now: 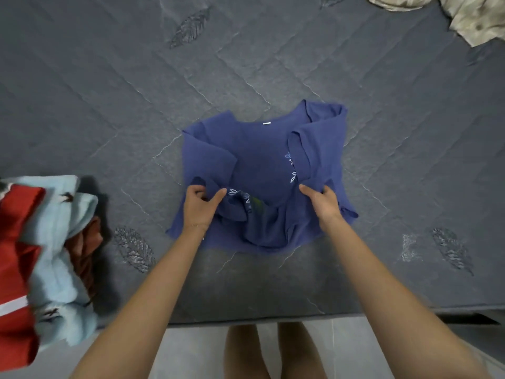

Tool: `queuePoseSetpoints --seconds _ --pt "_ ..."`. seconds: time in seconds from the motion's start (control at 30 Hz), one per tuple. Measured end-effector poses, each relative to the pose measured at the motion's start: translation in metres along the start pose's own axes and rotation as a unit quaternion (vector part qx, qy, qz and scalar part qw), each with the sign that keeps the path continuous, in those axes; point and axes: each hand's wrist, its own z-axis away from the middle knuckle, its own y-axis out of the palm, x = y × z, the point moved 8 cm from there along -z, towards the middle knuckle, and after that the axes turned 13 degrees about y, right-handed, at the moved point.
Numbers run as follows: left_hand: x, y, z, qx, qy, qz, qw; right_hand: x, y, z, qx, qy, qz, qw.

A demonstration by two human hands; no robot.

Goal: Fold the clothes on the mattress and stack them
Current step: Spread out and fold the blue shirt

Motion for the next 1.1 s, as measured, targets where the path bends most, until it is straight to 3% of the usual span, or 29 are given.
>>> queuePoseSetpoints --seconds 0.2,0.3,0.4,0.47,0.6,0.77,0.93,1.0,1.1 --pt "0.013 0.002 0.005 0.06 -0.035 -0.142 0.987 0.007 0.016 -0.005 0.011 0.009 0.068 0.998" --pt "0.009 0.01 0.0 0.003 -0.111 -0.003 0.994 0.024 0.022 -0.013 0.034 0.028 0.035 0.998" --pt "-0.007 0.014 -0.009 -0.067 -0.12 0.142 0.98 0.035 0.025 -0.018 0.066 0.074 -0.098 0.99" --pt "-0.017 0.014 -0.025 -0.13 -0.132 0.248 0.951 0.051 0.019 -0.03 0.05 0.092 -0.194 0.975" --pt "-0.039 0.019 -0.062 -0.223 -0.149 0.463 0.845 0.093 0.009 -0.051 0.007 0.079 -0.291 0.953" --pt "-0.046 0.019 -0.1 -0.282 -0.173 0.513 0.792 0.135 0.011 -0.075 -0.018 0.047 -0.314 0.948" --pt "-0.051 0.014 -0.129 -0.3 -0.167 0.529 0.776 0.165 0.027 -0.087 0.02 0.013 -0.284 0.959" --pt "-0.047 0.011 -0.135 -0.308 -0.154 0.524 0.779 0.172 0.029 -0.092 -0.001 -0.017 -0.242 0.97" --pt "-0.05 0.015 -0.137 -0.246 -0.117 0.462 0.844 0.18 0.025 -0.095 -0.032 -0.069 -0.165 0.983"
